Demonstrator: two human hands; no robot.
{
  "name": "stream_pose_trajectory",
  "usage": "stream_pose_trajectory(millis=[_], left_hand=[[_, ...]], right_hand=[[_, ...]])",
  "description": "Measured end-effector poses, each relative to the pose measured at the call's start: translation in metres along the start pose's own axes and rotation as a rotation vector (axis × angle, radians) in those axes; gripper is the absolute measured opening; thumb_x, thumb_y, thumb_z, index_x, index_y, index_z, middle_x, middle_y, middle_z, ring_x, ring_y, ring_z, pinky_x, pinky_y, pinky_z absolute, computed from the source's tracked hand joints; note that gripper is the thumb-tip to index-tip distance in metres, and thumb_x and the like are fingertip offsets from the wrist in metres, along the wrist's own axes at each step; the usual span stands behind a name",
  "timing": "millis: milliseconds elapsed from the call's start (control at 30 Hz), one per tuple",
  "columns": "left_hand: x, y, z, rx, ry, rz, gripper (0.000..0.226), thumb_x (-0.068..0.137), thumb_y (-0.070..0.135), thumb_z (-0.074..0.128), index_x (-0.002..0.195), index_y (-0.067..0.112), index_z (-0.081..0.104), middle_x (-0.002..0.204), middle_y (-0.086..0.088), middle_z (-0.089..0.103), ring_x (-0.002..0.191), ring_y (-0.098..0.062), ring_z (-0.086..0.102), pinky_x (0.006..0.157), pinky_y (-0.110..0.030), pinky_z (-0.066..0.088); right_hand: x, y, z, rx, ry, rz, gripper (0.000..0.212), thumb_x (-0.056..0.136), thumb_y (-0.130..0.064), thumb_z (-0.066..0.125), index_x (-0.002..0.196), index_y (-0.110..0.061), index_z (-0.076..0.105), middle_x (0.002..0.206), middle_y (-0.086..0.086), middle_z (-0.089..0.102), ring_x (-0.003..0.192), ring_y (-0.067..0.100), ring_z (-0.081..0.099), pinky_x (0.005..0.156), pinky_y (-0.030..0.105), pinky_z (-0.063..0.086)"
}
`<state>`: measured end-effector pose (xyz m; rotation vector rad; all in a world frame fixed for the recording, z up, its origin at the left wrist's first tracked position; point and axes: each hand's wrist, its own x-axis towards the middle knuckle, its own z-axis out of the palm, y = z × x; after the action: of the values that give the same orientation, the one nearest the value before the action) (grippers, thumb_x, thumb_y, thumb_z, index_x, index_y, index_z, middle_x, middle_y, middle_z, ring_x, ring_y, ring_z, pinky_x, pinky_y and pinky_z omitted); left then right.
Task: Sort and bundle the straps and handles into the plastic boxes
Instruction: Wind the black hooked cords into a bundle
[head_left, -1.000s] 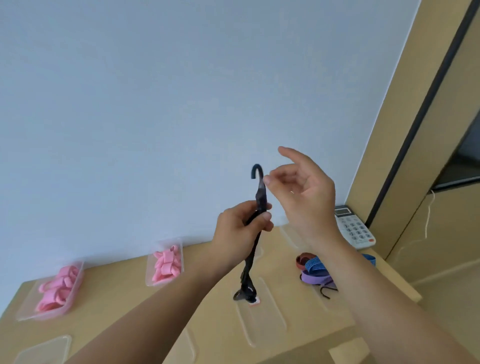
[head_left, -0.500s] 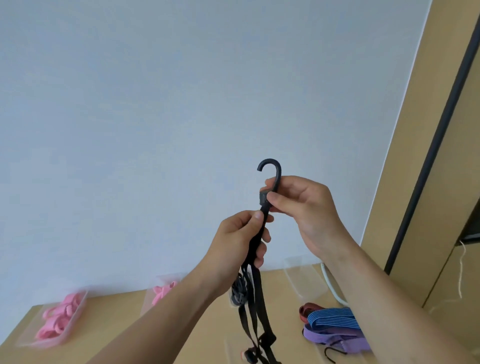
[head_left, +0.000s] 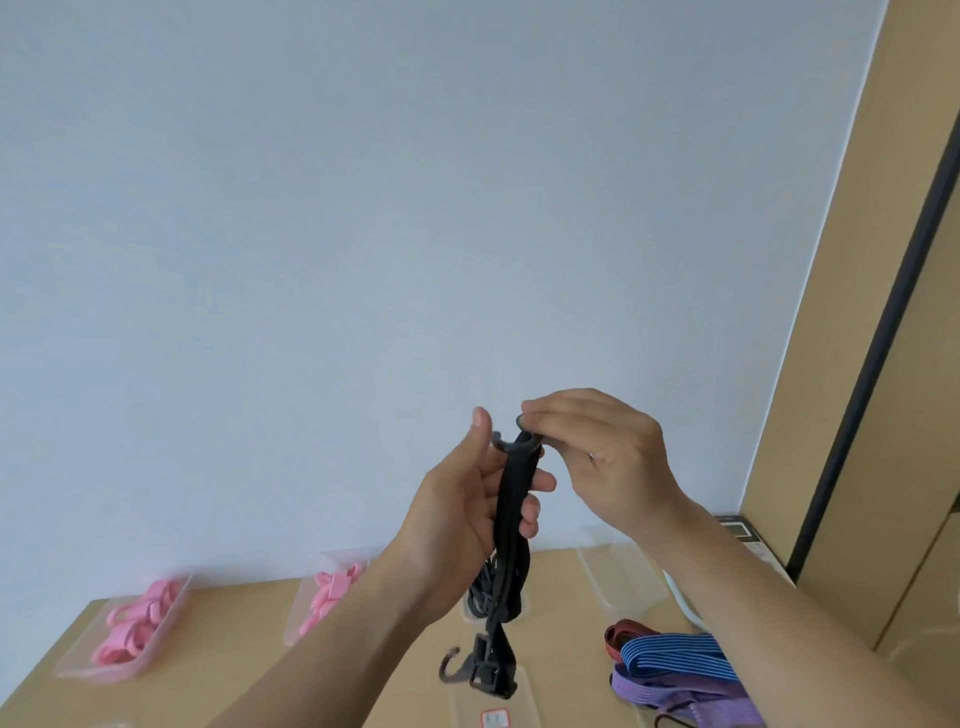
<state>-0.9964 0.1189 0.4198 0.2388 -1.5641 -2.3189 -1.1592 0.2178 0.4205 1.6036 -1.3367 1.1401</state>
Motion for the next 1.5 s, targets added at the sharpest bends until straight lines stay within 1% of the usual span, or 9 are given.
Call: stream_pose_trajectory(millis=[133, 267, 333, 500, 667, 933, 1033, 1267, 1500], left_hand=[[-0.003, -0.006, 0.000, 0.099, 0.020, 0.123, 0.042, 0.101, 0.037, 0.061, 0.114, -0.001, 0.072, 0.093, -0.007, 0.068, 0.071, -0.018, 0.055, 0.069, -0.027, 0.050], [-0.005, -0.011, 0.004, 0.160, 0.102, 0.154, 0.038, 0.111, 0.021, 0.043, 0.114, -0.005, 0.070, 0.085, -0.008, 0.062, 0.067, -0.018, 0.052, 0.073, -0.031, 0.044], [-0.006, -0.013, 0.007, 0.162, 0.116, 0.155, 0.038, 0.113, 0.018, 0.040, 0.105, -0.002, 0.071, 0.079, -0.008, 0.057, 0.062, -0.016, 0.047, 0.065, -0.025, 0.044], [-0.004, -0.018, 0.007, 0.234, 0.205, 0.157, 0.037, 0.114, 0.015, 0.036, 0.111, -0.002, 0.069, 0.072, -0.001, 0.052, 0.058, -0.012, 0.039, 0.056, -0.019, 0.038], [-0.004, -0.020, 0.007, 0.304, 0.248, 0.165, 0.038, 0.113, 0.020, 0.041, 0.082, 0.009, 0.060, 0.074, -0.003, 0.052, 0.058, -0.012, 0.040, 0.059, -0.024, 0.036], [-0.012, -0.030, -0.012, 0.152, 0.111, 0.107, 0.034, 0.094, 0.028, 0.060, 0.117, 0.004, 0.065, 0.091, -0.007, 0.068, 0.072, -0.022, 0.057, 0.074, -0.037, 0.046], [-0.015, -0.040, -0.019, 0.224, 0.130, 0.066, 0.031, 0.097, 0.029, 0.058, 0.111, 0.002, 0.066, 0.087, -0.009, 0.064, 0.071, -0.021, 0.055, 0.078, -0.044, 0.039], [-0.008, -0.043, -0.024, 0.384, 0.313, 0.062, 0.024, 0.108, 0.018, 0.055, 0.100, 0.014, 0.077, 0.069, 0.002, 0.066, 0.053, -0.014, 0.051, 0.056, -0.023, 0.046], [-0.005, -0.039, -0.023, 0.391, 0.411, -0.084, 0.040, 0.102, 0.036, 0.065, 0.083, 0.002, 0.072, 0.058, -0.006, 0.064, 0.044, -0.021, 0.053, 0.045, -0.022, 0.049]], right_hand=[[-0.004, 0.001, 0.000, -0.083, -0.052, -0.015, 0.038, 0.082, 0.019, 0.070, 0.106, -0.008, 0.079, 0.112, 0.007, 0.075, 0.097, 0.026, 0.072, 0.083, 0.034, 0.059], [0.007, -0.017, -0.004, 0.546, -0.208, 0.820, 0.022, 0.095, -0.026, 0.063, 0.112, -0.033, 0.076, 0.103, -0.001, 0.078, 0.094, 0.013, 0.074, 0.083, 0.036, 0.060], [0.013, -0.020, -0.009, 0.736, -0.359, 0.952, 0.021, 0.099, -0.031, 0.060, 0.103, -0.022, 0.078, 0.095, 0.007, 0.077, 0.083, 0.018, 0.073, 0.080, 0.037, 0.058], [0.018, -0.029, -0.015, 0.829, -0.313, 0.990, 0.030, 0.093, -0.044, 0.067, 0.104, -0.019, 0.079, 0.101, 0.006, 0.077, 0.094, 0.017, 0.071, 0.081, 0.034, 0.059], [0.018, -0.039, -0.007, 0.601, -0.333, 0.929, 0.016, 0.084, -0.018, 0.081, 0.099, -0.022, 0.078, 0.094, -0.005, 0.078, 0.096, 0.006, 0.072, 0.083, 0.019, 0.053], [0.021, -0.035, -0.001, 0.585, -0.226, 1.036, 0.014, 0.090, -0.003, 0.072, 0.097, -0.014, 0.078, 0.091, 0.004, 0.077, 0.090, 0.024, 0.073, 0.078, 0.036, 0.063], [0.025, -0.031, -0.002, 0.533, -0.200, 1.021, 0.016, 0.091, -0.002, 0.071, 0.103, -0.010, 0.076, 0.090, 0.003, 0.075, 0.093, 0.027, 0.073, 0.078, 0.040, 0.064], [0.026, -0.028, 0.002, 0.378, -0.299, 0.896, 0.029, 0.089, -0.009, 0.073, 0.093, -0.037, 0.072, 0.090, 0.000, 0.076, 0.083, 0.023, 0.075, 0.081, 0.048, 0.062], [0.023, -0.031, 0.002, 0.159, -0.332, 0.765, 0.018, 0.089, -0.011, 0.072, 0.105, -0.020, 0.074, 0.089, -0.008, 0.074, 0.086, 0.010, 0.071, 0.085, 0.035, 0.059]])
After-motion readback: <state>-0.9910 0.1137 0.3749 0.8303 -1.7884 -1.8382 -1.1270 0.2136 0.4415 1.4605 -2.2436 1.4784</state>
